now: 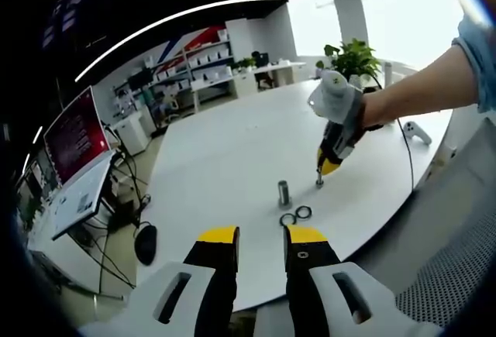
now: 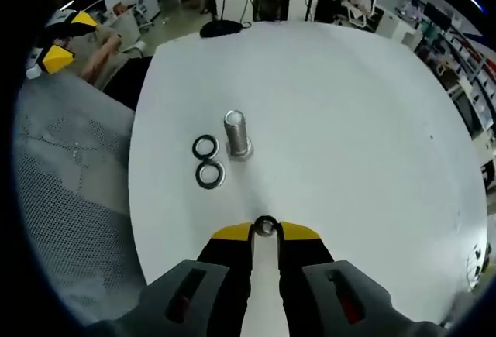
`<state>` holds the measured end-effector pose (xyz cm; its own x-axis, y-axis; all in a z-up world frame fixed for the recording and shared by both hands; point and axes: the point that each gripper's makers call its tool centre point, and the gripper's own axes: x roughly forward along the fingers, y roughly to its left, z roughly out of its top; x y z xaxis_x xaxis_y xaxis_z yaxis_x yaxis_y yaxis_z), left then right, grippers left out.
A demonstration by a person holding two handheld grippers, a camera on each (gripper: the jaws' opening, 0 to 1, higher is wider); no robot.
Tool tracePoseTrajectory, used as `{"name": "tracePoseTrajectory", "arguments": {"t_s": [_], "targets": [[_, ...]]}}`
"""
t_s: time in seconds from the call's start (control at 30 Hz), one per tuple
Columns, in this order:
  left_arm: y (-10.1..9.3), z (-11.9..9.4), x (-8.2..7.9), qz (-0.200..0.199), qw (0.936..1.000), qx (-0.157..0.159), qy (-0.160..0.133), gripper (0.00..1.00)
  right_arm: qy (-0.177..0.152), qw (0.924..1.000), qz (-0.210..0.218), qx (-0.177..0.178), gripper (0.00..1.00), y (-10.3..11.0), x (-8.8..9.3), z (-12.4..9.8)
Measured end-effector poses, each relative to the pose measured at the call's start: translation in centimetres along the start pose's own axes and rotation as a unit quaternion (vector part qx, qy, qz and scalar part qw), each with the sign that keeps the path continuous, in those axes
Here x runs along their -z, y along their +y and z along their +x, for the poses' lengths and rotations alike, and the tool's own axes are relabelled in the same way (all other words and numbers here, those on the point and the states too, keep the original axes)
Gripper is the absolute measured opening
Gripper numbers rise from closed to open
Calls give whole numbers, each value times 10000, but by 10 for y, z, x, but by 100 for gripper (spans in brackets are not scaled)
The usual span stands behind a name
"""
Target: Place the washer onto the threaded stud by aligning its center hole with the stud, sliding it down to the base, and recovering from edge contact or off-axis alignment until the washer reaches the visible bottom stop.
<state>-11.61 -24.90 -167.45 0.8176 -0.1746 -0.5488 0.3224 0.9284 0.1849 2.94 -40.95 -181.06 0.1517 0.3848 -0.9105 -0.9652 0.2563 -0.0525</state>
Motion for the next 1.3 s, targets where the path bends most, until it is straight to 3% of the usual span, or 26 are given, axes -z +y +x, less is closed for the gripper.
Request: {"name": "tracePoseTrajectory", "arguments": {"t_s": [0.7,0.8,0.97,1.3], "targets": [[0,0,0,-13,10000,-1,2,20,324,9993,-140,-144,14,3,17,28],[0,0,0,-15,10000,1,-16,20,315,9994,-141,-59,27,1,17,26],[0,0,-1,-5,10000,11,-37,20,220,9997,-119,-6,26,1,15,9],[0,-3,-7,-18,9997,13,-237,20,-560,9976,404,111,27,10,8,-54]]}}
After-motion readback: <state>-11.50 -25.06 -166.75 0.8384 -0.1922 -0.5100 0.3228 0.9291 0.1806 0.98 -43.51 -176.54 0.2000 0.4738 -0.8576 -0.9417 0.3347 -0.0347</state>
